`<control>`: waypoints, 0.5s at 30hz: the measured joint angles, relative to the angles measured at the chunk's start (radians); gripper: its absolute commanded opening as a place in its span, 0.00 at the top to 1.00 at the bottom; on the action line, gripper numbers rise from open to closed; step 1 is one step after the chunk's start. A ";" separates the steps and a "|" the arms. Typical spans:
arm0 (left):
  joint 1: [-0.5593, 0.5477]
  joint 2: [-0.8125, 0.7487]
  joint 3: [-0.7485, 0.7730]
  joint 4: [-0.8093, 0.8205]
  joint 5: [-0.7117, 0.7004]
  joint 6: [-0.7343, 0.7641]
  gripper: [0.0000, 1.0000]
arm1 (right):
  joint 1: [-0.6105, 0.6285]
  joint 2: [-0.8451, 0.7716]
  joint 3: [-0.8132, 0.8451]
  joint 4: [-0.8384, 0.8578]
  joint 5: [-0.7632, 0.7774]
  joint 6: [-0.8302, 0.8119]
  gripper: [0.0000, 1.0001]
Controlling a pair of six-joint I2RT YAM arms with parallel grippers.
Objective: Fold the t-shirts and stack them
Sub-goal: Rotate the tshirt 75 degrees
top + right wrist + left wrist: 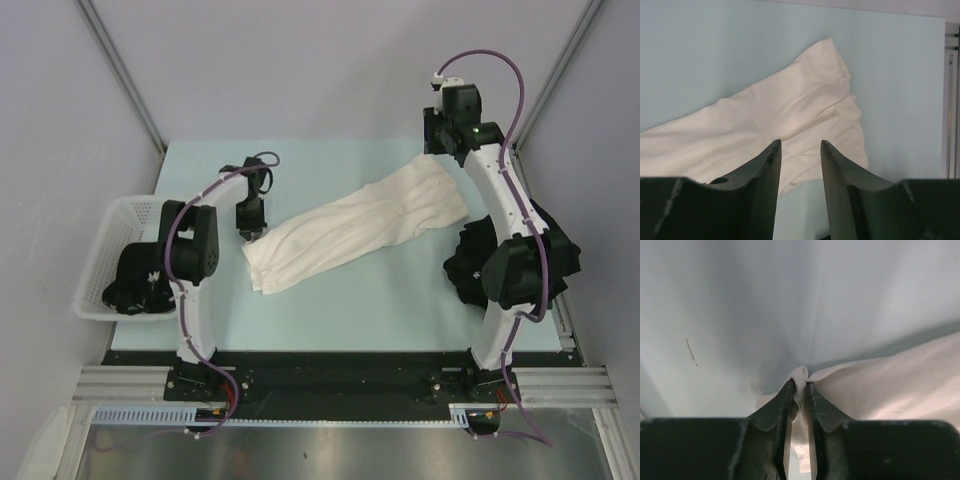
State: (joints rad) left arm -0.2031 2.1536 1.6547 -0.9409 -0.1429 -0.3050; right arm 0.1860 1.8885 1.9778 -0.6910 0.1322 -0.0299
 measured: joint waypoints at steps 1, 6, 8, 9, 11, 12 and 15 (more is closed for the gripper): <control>0.000 -0.010 -0.016 0.001 0.000 0.000 0.85 | 0.001 -0.010 -0.018 0.001 0.000 0.003 0.58; -0.001 -0.062 -0.101 -0.005 -0.001 0.000 0.88 | 0.008 -0.051 -0.092 0.013 0.003 0.011 0.57; -0.008 -0.085 -0.138 -0.021 -0.004 0.000 0.88 | 0.010 -0.066 -0.116 0.021 0.005 0.011 0.57; -0.011 -0.093 -0.151 -0.030 -0.005 0.000 0.88 | 0.011 -0.071 -0.124 0.025 0.009 0.011 0.57; -0.023 -0.110 -0.179 -0.056 -0.011 0.002 0.89 | 0.014 -0.082 -0.139 0.032 0.019 0.011 0.54; -0.032 -0.119 -0.193 -0.066 -0.013 0.003 0.88 | 0.017 -0.085 -0.142 0.034 0.022 0.011 0.54; -0.075 -0.154 -0.244 -0.085 -0.019 0.003 0.88 | 0.028 -0.093 -0.143 0.047 0.035 0.007 0.54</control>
State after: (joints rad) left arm -0.2783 1.9999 1.4109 -1.0264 -0.1623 -0.3019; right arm 0.2138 1.7950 1.8343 -0.6445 0.1677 -0.0227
